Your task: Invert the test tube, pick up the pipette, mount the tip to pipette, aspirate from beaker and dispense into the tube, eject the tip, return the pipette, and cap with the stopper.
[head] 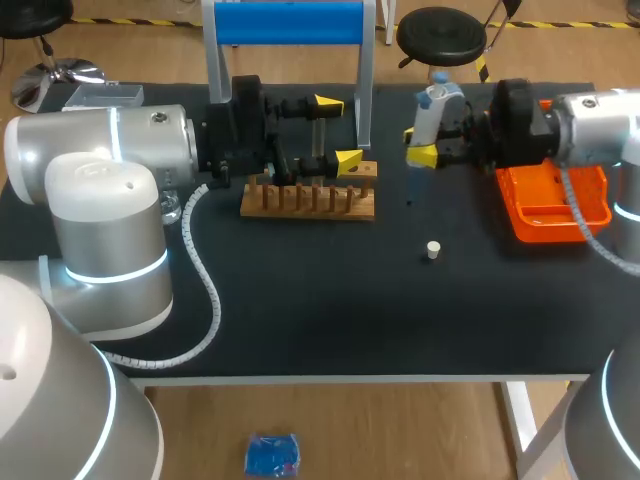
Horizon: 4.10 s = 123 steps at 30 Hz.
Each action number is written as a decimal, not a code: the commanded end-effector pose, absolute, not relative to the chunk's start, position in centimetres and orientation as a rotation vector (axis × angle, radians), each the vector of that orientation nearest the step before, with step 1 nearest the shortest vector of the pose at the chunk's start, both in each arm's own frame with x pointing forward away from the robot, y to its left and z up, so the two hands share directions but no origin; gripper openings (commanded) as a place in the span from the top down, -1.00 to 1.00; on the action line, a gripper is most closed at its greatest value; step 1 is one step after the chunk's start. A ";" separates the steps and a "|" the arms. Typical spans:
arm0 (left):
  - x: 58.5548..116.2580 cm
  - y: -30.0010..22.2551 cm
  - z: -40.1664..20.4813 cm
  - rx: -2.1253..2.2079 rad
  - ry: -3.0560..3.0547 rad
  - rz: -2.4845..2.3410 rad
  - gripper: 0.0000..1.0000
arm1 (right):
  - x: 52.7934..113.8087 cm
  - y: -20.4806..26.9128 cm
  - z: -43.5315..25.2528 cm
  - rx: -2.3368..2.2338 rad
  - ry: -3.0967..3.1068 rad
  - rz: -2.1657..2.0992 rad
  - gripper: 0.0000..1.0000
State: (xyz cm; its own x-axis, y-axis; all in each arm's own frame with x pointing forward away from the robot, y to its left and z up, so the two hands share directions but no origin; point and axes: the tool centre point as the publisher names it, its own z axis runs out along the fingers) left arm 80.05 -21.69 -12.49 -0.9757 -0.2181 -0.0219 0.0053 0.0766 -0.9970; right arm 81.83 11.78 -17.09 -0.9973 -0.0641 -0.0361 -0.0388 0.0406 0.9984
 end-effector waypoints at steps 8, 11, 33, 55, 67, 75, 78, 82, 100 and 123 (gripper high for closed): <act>80.0 -21.8 -12.5 -0.221 2.172 -2.017 -1.00 | 80.9 16.1 -17.3 0.139 -2.212 -2.176 1.00; 80.0 -21.8 -12.5 -0.221 2.172 -2.017 -1.00 | 80.7 17.2 -17.3 0.158 -2.202 -2.171 1.00; 80.0 -21.8 -12.5 -0.221 2.172 -2.017 -1.00 | 80.5 21.9 -17.3 0.230 -2.206 -2.163 1.00; 80.0 -21.8 -12.5 -0.221 2.172 -2.017 -1.00 | 80.9 22.8 -17.1 0.208 -2.211 -2.205 1.00; 80.0 -21.8 -12.5 -0.221 2.172 -2.017 1.00 | 80.9 22.6 -17.1 0.193 -2.209 -2.215 1.00; 80.0 -21.8 -12.5 -0.221 2.172 -2.017 1.00 | 80.9 22.5 -17.1 0.190 -2.206 -2.213 1.00; 80.0 -21.8 -12.5 -0.221 2.172 -2.017 1.00 | 80.9 22.5 -17.1 0.190 -2.205 -2.214 1.00; 80.0 -21.8 -12.5 -0.221 2.172 -2.017 1.00 | 80.9 22.5 -17.0 0.192 -2.209 -2.207 1.00; 80.0 -21.8 -12.5 -0.221 2.172 -2.017 1.00 | 81.3 19.0 -15.9 0.186 -2.233 -2.182 -1.00; 80.0 -21.8 -12.5 -0.221 2.172 -2.017 1.00 | 96.3 11.5 -15.0 -0.228 -2.595 -2.126 -1.00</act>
State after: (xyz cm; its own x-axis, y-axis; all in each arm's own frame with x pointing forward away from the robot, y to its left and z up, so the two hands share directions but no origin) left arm 80.07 -21.75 -12.45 -0.9758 -0.2177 -0.0214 0.0042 0.0795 -0.9968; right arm 93.54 9.43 -15.24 -0.9655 0.2439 -0.0918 -0.0462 0.1866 0.9814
